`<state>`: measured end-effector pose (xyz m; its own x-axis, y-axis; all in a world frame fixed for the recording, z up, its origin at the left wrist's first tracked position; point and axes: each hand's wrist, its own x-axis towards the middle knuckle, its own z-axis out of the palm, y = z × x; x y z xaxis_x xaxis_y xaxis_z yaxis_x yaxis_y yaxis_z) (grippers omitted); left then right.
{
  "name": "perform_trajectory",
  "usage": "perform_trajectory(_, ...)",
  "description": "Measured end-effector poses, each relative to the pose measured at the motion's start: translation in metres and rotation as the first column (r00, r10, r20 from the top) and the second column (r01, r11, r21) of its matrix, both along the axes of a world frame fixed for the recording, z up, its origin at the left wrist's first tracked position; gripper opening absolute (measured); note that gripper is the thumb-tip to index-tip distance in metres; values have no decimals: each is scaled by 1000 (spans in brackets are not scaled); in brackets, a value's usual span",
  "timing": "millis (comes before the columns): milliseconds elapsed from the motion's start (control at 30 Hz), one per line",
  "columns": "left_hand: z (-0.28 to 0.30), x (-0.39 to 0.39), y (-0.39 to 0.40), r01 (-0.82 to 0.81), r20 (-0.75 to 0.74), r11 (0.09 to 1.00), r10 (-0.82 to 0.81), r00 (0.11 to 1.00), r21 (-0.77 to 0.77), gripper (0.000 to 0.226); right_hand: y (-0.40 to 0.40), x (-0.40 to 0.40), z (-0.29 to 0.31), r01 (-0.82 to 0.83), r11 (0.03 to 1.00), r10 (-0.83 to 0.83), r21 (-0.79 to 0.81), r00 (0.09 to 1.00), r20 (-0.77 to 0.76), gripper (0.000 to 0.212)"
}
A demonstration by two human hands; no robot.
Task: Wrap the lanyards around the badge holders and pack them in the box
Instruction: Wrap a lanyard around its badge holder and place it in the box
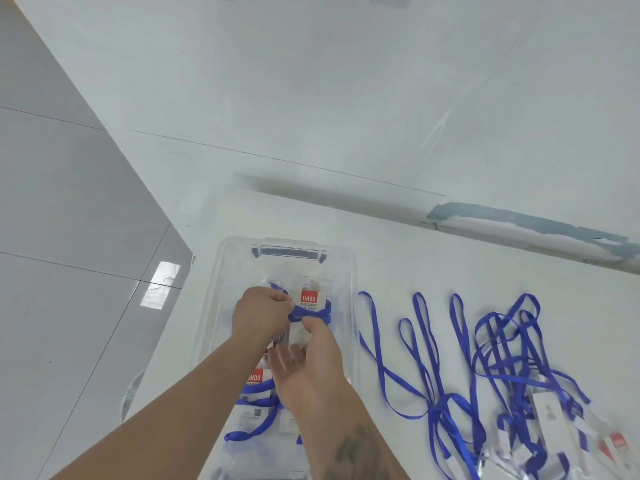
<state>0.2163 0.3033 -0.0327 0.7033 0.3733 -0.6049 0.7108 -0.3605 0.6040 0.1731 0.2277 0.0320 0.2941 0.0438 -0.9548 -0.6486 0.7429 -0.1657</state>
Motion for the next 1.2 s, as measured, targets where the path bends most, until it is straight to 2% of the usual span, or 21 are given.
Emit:
perform_trajectory(133, -6, -1, 0, 117, -59, 975, -107, 992, 188, 19, 0, 4, -4, -24, 999, 24, -22, 1000, -18, 41)
perform_trajectory(300, -8, 0, -1, 193, -58, 934, -184, 981, 301, 19, 3, 8, -5, -44, 999, 43, -21, 998, -41, 32)
perform_trajectory(500, 0, -3, -5, 243, -27, 899, -251, 968, 364, 17, -1, 5, -4, -31, 999, 32, 32, 999, -29, 32)
perform_trajectory(633, 11, -6, -5, 176, 33, 922, -200, 979, 346, 13, -7, -4, 5, -56, 997, 58, 51, 998, -29, 44)
perform_trajectory(767, 22, -8, 1, 114, 115, 946, -156, 981, 304, 22, -15, -8, 25, -82, 994, 83, 68, 997, -3, 40)
perform_trajectory(867, 39, -11, 2, 67, 206, 961, -125, 970, 268, 23, -24, -12, 47, -93, 991, 86, 99, 993, 78, 37)
perform_trajectory(967, 61, -15, -5, 11, 338, 972, -92, 937, 236, 19, -41, -14, 74, -125, 990, 110, 62, 973, 202, 26)
perform_trajectory(1067, 84, -20, -15, -67, 484, 978, -38, 874, 198, 15, -64, -16, 93, -164, 985, 174, -58, 916, 362, 17)
perform_trajectory(1200, 116, -30, -43, -63, 623, 986, -46, 781, 153, 7, -113, -17, 109, -156, 941, 309, -300, 758, 574, 18)
